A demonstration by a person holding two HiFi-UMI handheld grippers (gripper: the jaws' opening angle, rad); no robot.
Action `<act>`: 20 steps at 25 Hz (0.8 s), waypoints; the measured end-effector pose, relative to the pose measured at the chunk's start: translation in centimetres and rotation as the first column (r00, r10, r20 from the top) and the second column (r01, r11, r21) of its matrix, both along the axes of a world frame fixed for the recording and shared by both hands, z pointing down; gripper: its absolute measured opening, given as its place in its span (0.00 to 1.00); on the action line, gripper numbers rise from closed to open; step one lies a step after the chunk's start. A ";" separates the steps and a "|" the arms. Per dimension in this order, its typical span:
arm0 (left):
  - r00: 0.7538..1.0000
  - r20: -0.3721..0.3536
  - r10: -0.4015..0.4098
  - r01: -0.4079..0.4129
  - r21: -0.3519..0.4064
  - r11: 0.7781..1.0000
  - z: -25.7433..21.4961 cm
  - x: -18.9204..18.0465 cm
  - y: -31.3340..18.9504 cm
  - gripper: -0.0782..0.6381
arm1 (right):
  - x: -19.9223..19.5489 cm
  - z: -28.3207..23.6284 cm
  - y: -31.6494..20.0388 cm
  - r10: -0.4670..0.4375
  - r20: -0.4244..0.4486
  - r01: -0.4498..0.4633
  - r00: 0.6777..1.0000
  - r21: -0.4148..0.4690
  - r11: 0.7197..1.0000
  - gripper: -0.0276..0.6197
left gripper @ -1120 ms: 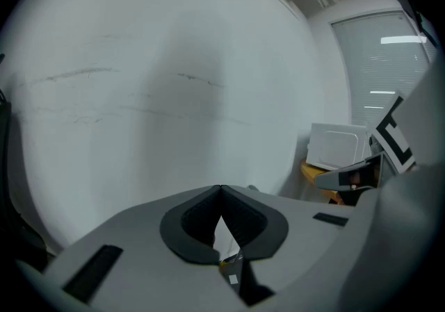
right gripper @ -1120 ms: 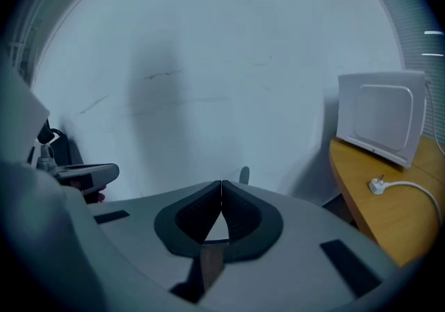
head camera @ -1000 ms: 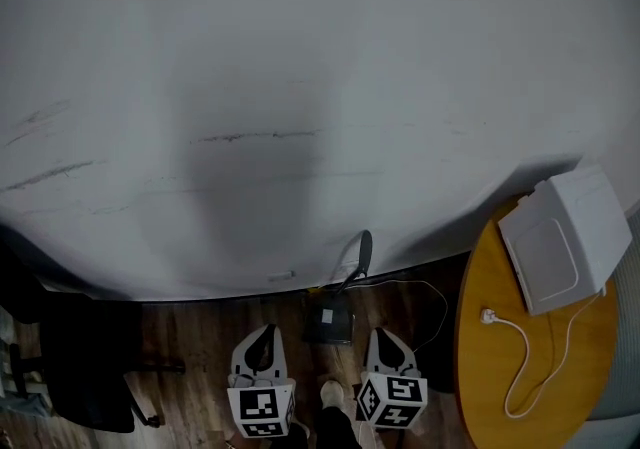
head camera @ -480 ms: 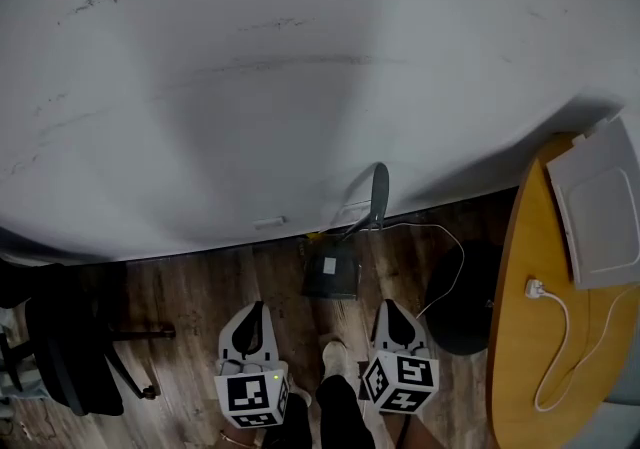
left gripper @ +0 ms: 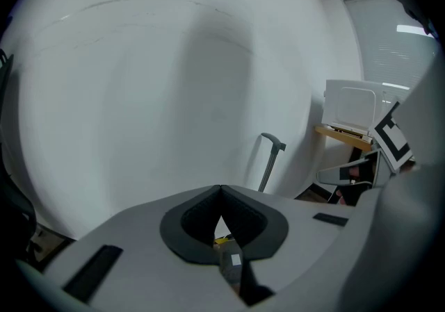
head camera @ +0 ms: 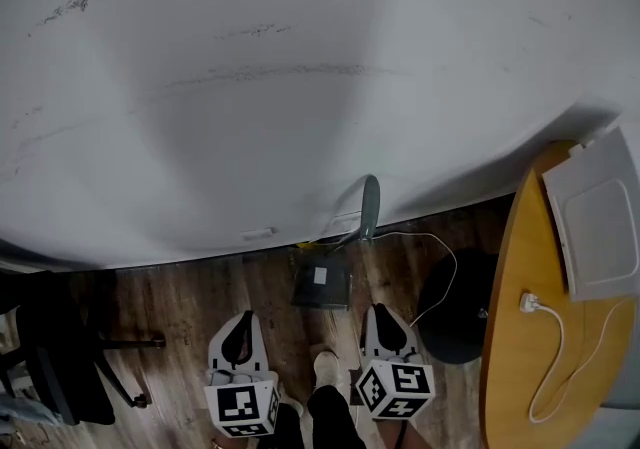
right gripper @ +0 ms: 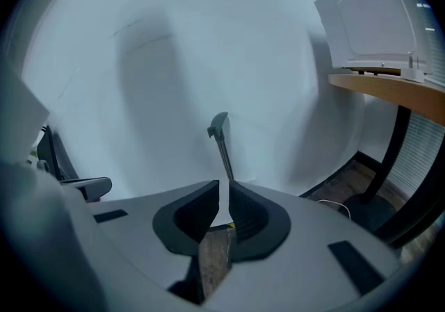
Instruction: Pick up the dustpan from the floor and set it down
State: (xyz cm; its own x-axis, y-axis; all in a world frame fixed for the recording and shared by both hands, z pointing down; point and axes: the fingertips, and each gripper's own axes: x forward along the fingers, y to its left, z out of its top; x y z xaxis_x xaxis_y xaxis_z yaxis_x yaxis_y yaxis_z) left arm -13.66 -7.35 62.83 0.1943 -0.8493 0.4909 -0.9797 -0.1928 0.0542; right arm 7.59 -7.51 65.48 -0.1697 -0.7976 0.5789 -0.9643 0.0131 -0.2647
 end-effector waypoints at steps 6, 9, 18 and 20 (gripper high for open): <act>1.000 0.008 -0.010 0.010 -0.007 1.000 0.8 -0.5 0.1 0.13 | -0.5 0.5 -1.3 -0.029 0.004 0.029 1.000 0.012 1.000 0.26; 1.000 0.011 -0.019 0.019 -0.014 1.000 1.3 -1.0 0.2 0.13 | -0.8 0.7 -1.9 -0.037 -0.004 0.037 0.999 0.023 0.999 0.30; 0.997 -0.012 -0.076 0.076 -0.014 0.997 2.1 -3.0 0.5 0.13 | -1.6 1.3 -3.9 -0.044 -0.018 0.045 0.999 0.058 0.997 0.37; 0.996 -0.028 -0.089 0.088 -0.028 0.996 2.2 -3.1 0.6 0.13 | -1.7 1.4 -4.5 -0.042 -0.019 0.044 0.999 0.067 0.997 0.37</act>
